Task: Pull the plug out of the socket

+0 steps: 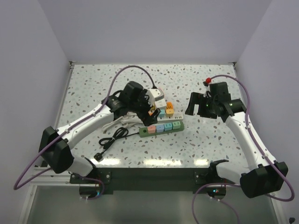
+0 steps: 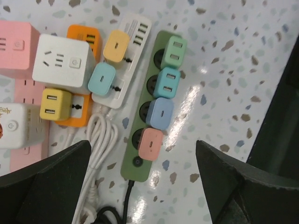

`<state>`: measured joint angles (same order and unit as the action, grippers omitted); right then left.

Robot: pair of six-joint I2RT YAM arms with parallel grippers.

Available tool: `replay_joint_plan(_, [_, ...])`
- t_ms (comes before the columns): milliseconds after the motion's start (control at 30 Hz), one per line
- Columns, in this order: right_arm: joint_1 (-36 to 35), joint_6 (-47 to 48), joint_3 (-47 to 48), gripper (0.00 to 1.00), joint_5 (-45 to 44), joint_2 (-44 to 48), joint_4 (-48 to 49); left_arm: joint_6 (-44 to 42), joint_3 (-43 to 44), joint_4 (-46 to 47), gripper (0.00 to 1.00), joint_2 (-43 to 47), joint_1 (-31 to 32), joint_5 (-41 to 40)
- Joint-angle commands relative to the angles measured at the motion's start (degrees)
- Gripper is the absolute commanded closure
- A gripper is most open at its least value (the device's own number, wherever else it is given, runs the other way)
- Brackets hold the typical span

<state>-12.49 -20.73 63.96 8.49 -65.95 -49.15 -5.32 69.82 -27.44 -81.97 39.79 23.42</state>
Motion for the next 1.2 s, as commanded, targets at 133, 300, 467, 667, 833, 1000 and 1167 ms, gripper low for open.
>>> replay_joint_plan(133, [-0.3, 0.9, -0.2, 0.01, 0.7, -0.1, 0.2, -13.2, -2.1, -6.0, 0.04, -7.1, 6.1, -18.9])
replay_joint_plan(300, [-0.3, 0.5, -0.8, 0.01, 0.8, -0.3, 0.5, -14.1, -5.0, -1.6, 0.08, -8.7, 7.0, -18.9])
replay_joint_plan(467, [-0.4, -0.1, -2.5, 0.01, 1.3, -0.6, 1.9, -14.0, -5.2, 0.2, 0.23, -12.3, 7.8, -15.4])
replay_joint_plan(667, [-0.3, -1.8, -5.2, 0.03, 1.6, -1.1, 4.8, -13.0, -6.4, 2.9, 0.33, -13.9, 10.8, -12.7])
replay_joint_plan(833, [-0.3, -8.1, -8.8, 0.72, 0.6, -2.5, 12.4, -11.8, -8.0, 4.7, 0.49, -14.6, 11.9, -13.2])
replay_joint_plan(1000, [-0.3, -12.1, -12.1, 1.00, 7.2, -8.6, 19.5, -10.2, -8.6, 4.6, 0.80, -16.0, 11.9, -13.7])
replay_joint_plan(1167, [-0.3, -12.1, -13.1, 1.00, 13.1, -13.1, 22.5, -8.7, -9.4, 5.1, 1.00, -16.0, 11.9, -14.5])
